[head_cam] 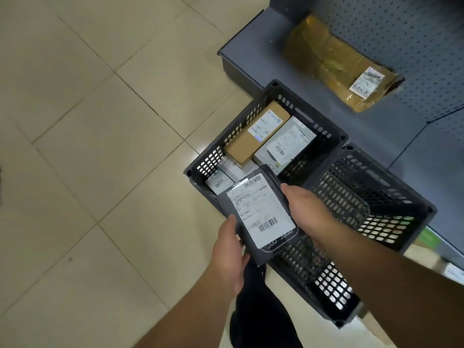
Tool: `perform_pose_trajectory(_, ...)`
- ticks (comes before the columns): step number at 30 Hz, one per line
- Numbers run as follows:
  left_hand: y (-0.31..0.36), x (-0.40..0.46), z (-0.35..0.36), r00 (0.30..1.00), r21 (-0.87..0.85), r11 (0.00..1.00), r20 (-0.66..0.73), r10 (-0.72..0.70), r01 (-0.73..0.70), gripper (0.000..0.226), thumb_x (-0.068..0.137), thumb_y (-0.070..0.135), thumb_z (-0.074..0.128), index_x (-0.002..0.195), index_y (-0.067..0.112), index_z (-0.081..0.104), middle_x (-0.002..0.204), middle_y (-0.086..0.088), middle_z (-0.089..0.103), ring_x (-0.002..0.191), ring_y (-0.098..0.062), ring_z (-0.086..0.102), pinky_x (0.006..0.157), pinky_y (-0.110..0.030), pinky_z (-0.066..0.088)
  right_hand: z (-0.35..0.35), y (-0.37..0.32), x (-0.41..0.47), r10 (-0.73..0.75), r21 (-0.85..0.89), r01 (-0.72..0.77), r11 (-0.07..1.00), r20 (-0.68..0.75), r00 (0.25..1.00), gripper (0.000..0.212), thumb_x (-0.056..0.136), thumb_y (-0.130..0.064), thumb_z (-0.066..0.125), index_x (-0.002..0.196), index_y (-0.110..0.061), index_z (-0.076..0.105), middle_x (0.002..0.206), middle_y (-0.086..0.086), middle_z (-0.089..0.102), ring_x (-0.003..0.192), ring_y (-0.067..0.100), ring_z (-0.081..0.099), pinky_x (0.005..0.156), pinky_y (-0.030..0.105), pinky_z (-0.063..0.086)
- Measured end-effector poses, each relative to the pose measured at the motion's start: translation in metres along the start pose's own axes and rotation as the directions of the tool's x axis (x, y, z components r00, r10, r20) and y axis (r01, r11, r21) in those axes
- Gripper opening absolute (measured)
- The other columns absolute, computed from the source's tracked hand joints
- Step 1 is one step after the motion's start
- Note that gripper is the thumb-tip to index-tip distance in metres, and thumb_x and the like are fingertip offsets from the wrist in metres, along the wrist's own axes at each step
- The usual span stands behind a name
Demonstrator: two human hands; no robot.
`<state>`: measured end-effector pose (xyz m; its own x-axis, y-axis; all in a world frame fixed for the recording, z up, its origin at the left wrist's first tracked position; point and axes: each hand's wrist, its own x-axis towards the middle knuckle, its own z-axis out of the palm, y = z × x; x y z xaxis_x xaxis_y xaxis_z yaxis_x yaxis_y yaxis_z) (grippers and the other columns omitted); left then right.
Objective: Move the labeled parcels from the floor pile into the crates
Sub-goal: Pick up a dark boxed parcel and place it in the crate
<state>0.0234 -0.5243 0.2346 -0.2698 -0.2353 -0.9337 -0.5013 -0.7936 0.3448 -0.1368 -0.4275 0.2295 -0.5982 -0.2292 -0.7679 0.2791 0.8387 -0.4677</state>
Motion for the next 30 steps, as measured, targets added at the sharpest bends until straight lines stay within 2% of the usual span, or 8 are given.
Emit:
perform_pose_trajectory(6,0.030,0.038,0.035,1.000,-0.036,0.999,-0.012,-0.002,0.002,0.033,0.105,0.049,0.041,0.119,0.032,0.067,0.098,0.014,0.079,0.081,0.000,0.074,0.078,-0.030,0.050,-0.015,-0.024,0.055,0.010,-0.013,-0.010,1.000,0.043,0.999,0.059,0.091,-0.065,0.035,0.138,-0.035,0.055,0.147,0.002,0.049,0.123,0.025,0.053,0.103,0.043,0.040)
perform_pose_trajectory(11,0.049,0.070,0.039,0.998,0.014,0.999,-0.052,-0.037,0.037,0.042,0.099,0.051,0.049,0.138,0.035,0.048,0.110,0.011,0.077,0.093,-0.011,0.075,0.071,-0.032,0.059,-0.009,-0.028,0.096,0.041,-0.116,-0.039,0.992,0.010,0.999,0.047,0.094,-0.055,0.036,0.113,-0.023,0.064,0.122,0.007,0.050,0.078,0.009,0.047,0.071,0.035,0.037)
perform_pose_trajectory(16,0.071,0.103,0.033,0.992,0.112,0.989,-0.082,-0.091,0.100,0.034,0.095,0.052,0.055,0.125,0.036,0.058,0.107,0.003,0.077,0.103,-0.020,0.071,0.062,-0.034,0.061,0.005,-0.020,0.123,0.061,-0.226,-0.054,0.973,0.024,0.998,0.035,0.098,-0.037,0.040,0.104,-0.013,0.064,0.111,0.013,0.059,0.101,0.031,0.055,0.075,0.034,0.039)
perform_pose_trajectory(19,0.085,0.124,0.031,0.993,0.276,0.954,-0.059,-0.105,0.118,0.035,0.094,0.059,0.053,0.117,0.035,0.062,0.094,0.009,0.077,0.101,-0.015,0.067,0.067,-0.032,0.055,0.009,-0.015,0.136,0.178,-0.109,-0.178,0.978,-0.007,0.984,0.042,0.094,-0.045,0.044,0.108,-0.011,0.064,0.117,0.017,0.062,0.106,0.034,0.058,0.080,0.035,0.043)
perform_pose_trajectory(21,0.095,0.137,0.030,0.992,0.356,0.926,-0.054,-0.116,0.128,0.030,0.094,0.059,0.052,0.113,0.037,0.060,0.105,0.008,0.071,0.102,-0.013,0.064,0.071,-0.034,0.053,0.014,-0.013,0.141,0.279,-0.018,-0.279,0.960,-0.031,0.960,0.047,0.092,-0.050,0.044,0.115,-0.012,0.060,0.113,0.012,0.058,0.096,0.030,0.059,0.070,0.035,0.040)
perform_pose_trajectory(24,0.114,0.154,0.032,0.993,0.457,0.882,-0.030,-0.114,0.115,0.037,0.096,0.053,0.051,0.130,0.037,0.057,0.114,0.008,0.069,0.104,-0.013,0.065,0.069,-0.033,0.050,0.031,-0.009,0.144,0.413,0.163,-0.400,0.902,-0.052,0.909,0.054,0.090,-0.052,0.049,0.121,-0.008,0.055,0.103,0.009,0.061,0.085,0.025,0.061,0.061,0.031,0.040)
perform_pose_trajectory(27,0.136,0.173,0.032,0.997,0.578,0.815,0.023,-0.071,0.045,0.043,0.096,0.051,0.052,0.138,0.042,0.052,0.118,0.005,0.073,0.104,-0.020,0.071,0.071,-0.034,0.058,0.054,-0.008,0.142,0.494,0.378,-0.444,0.812,-0.043,0.868,0.058,0.086,-0.053,0.050,0.133,-0.018,0.048,0.115,0.011,0.065,0.096,0.032,0.065,0.083,0.041,0.055)
perform_pose_trajectory(30,0.159,0.189,0.040,0.994,0.725,0.685,0.110,-0.012,-0.072,0.060,0.087,0.057,0.052,0.144,0.040,0.050,0.143,-0.002,0.056,0.122,-0.030,0.062,0.101,-0.050,0.052,0.075,-0.009,0.140,0.540,0.615,-0.455,0.644,0.055,0.840,0.065,0.082,-0.055,0.049,0.143,-0.041,0.035,0.126,0.003,0.061,0.109,0.033,0.062,0.095,0.055,0.052)
